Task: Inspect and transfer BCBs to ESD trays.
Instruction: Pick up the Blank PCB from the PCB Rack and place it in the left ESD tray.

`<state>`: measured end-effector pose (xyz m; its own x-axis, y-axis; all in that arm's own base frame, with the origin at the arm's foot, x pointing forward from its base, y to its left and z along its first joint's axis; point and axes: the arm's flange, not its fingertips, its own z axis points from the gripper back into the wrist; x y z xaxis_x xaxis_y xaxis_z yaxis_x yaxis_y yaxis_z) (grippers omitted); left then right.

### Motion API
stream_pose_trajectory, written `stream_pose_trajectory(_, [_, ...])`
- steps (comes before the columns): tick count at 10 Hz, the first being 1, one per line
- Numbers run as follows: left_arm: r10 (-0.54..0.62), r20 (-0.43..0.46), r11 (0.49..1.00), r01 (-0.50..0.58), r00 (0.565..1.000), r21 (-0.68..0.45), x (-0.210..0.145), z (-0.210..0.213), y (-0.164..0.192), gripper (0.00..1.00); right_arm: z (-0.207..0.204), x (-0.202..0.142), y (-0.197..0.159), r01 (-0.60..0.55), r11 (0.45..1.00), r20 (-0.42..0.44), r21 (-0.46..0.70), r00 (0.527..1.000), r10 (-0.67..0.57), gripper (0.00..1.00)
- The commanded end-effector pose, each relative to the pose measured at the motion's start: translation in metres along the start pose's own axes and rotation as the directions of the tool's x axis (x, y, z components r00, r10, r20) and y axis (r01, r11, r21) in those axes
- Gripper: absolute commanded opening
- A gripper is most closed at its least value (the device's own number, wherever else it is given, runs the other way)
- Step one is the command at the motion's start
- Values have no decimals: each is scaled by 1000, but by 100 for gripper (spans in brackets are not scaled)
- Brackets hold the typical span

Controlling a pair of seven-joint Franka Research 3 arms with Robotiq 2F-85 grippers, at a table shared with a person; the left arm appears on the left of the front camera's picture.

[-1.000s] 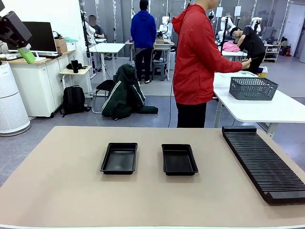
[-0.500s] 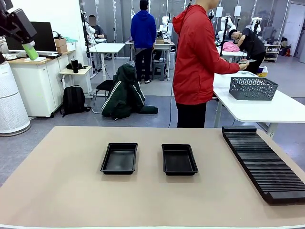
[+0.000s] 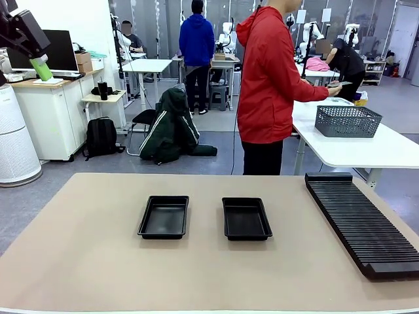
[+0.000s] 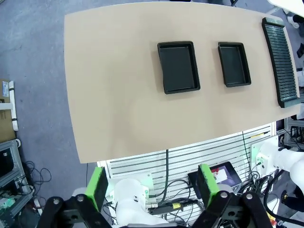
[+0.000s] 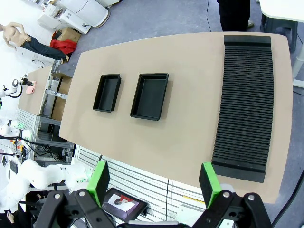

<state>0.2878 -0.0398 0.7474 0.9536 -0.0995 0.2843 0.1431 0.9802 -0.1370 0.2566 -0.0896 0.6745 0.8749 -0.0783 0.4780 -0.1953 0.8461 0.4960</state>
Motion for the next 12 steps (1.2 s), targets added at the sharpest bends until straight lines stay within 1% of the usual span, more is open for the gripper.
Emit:
stream_pose_trajectory(1, [3,1,1000,-3,1000,2,-2,-2,0,100,-1,-1,0,0,1000,-2,1,1000,0,100])
stream_pose_trajectory(2, [0,0,1000,0,1000,0,0,0,0,100,-1,-1,0,0,1000,-2,1,1000,0,100])
stream_pose_trajectory(3, [8,10,998,-8,1000,-69,0,-4,11,100,-1,-1,0,0,1000,-2,1,1000,0,100])
stream_pose_trajectory(4, [0,0,991,0,1000,-137,3,-7,20,100,-1,-1,0,0,1000,-2,1,1000,0,100])
stream_pose_trajectory(5, [-9,-22,983,5,1000,-181,8,-8,30,100,-1,-1,0,0,1000,-2,1,1000,0,100])
stream_pose_trajectory(7, [-18,-33,976,10,999,-220,15,-7,37,100,-1,-1,0,0,1000,-2,1,1000,0,100])
stream_pose_trajectory(8, [-8,-29,973,1,1000,-232,16,-7,37,100,-1,-1,0,0,1000,-2,1,1000,0,100])
stream_pose_trajectory(9, [6,-15,984,-8,1000,-178,12,-10,38,100,-1,-1,0,0,1000,-2,1,1000,0,100])
stream_pose_trajectory(12, [6,-15,984,-8,1000,-178,12,-10,38,100,-1,-1,0,0,1000,-2,1,1000,0,100])
